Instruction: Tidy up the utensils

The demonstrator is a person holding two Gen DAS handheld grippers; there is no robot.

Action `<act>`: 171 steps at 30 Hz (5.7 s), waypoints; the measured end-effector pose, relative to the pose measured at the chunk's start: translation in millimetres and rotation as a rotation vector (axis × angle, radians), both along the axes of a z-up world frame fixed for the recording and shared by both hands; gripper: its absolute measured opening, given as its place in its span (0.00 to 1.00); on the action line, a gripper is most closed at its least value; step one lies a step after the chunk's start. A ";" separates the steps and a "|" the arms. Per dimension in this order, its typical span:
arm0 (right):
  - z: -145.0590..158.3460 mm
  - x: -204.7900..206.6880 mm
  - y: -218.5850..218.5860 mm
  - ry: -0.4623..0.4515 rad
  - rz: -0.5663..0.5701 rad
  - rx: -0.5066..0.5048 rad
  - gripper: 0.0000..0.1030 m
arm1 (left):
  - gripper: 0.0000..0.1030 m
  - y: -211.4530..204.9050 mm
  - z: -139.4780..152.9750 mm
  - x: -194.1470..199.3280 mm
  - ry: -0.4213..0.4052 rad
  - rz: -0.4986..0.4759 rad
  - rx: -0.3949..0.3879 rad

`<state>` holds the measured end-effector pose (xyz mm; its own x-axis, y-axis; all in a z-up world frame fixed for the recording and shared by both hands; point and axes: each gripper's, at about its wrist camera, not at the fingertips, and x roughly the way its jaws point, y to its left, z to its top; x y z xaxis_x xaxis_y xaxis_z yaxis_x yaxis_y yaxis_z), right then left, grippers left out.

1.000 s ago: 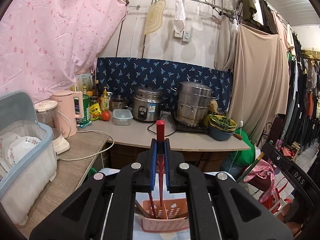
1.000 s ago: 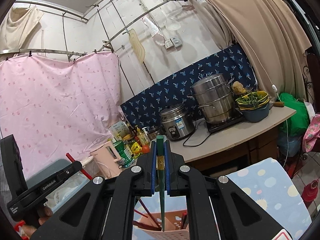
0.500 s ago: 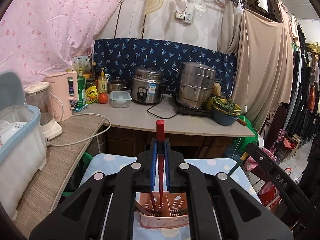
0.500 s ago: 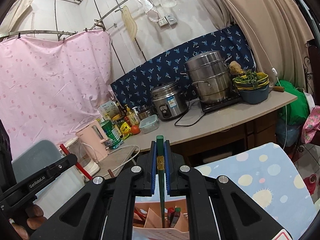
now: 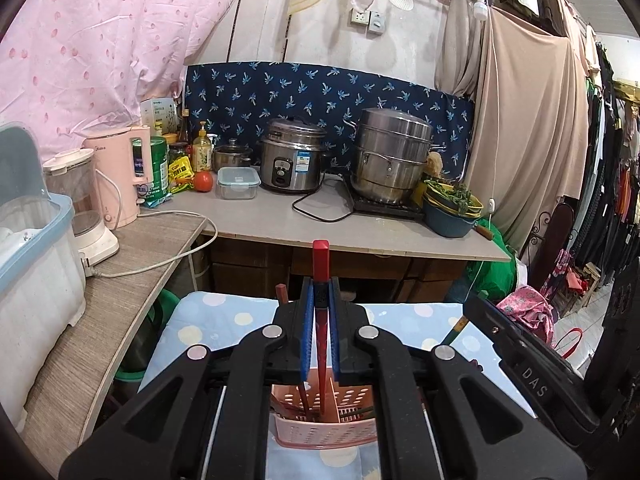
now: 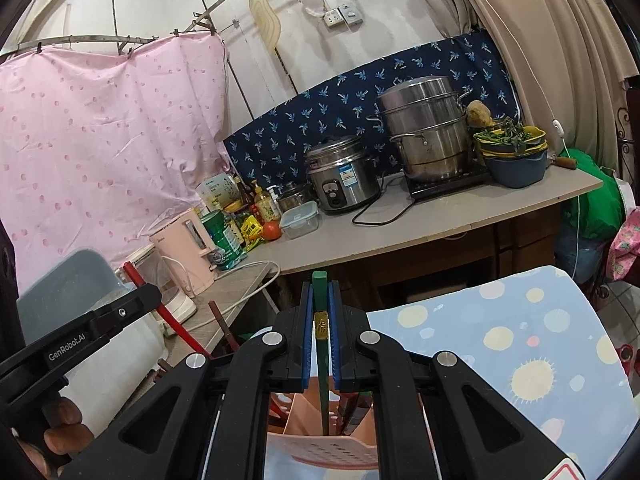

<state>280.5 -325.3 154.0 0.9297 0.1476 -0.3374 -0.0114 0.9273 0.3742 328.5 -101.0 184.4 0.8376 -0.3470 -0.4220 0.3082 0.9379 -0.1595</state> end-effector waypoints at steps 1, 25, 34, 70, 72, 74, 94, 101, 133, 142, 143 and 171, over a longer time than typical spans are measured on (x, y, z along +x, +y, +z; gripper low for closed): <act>-0.6 0.7 1.2 0.003 0.003 -0.002 0.07 | 0.07 0.0 -0.5 0.1 0.001 0.000 0.000; -6.8 -3.5 7.1 0.025 0.014 -0.032 0.29 | 0.40 -3.3 -13.8 -3.2 -0.002 0.040 0.044; 0.1 -18.8 5.9 0.015 0.016 -0.048 0.35 | 0.48 -8.4 -8.7 -19.0 -0.036 0.046 0.076; -8.5 -129.8 31.2 0.118 -0.015 -0.196 0.56 | 0.75 -5.2 -21.5 -122.3 -0.101 0.058 0.187; -12.8 -133.4 34.4 0.132 -0.019 -0.207 0.57 | 0.75 -2.4 -28.4 -123.7 -0.083 0.060 0.188; -16.8 -137.2 37.2 0.145 -0.028 -0.223 0.59 | 0.75 0.5 -35.3 -126.4 -0.069 0.063 0.190; -55.9 -163.2 37.5 0.237 -0.115 -0.290 0.78 | 0.88 25.9 -92.7 -137.1 0.058 0.138 0.203; -66.4 -166.5 29.7 0.269 -0.139 -0.272 0.81 | 0.92 25.1 -102.2 -140.8 0.073 0.150 0.217; -91.0 -156.9 39.1 0.320 -0.135 -0.282 0.82 | 0.93 22.4 -126.4 -132.9 0.119 0.153 0.257; -92.8 -153.3 39.9 0.329 -0.132 -0.284 0.82 | 0.93 21.2 -130.4 -127.9 0.132 0.158 0.259; -92.7 -153.0 39.7 0.330 -0.133 -0.284 0.82 | 0.93 20.9 -130.7 -127.5 0.132 0.159 0.260; -97.5 -144.2 45.1 0.343 -0.131 -0.291 0.82 | 0.93 19.1 -136.1 -122.8 0.135 0.156 0.282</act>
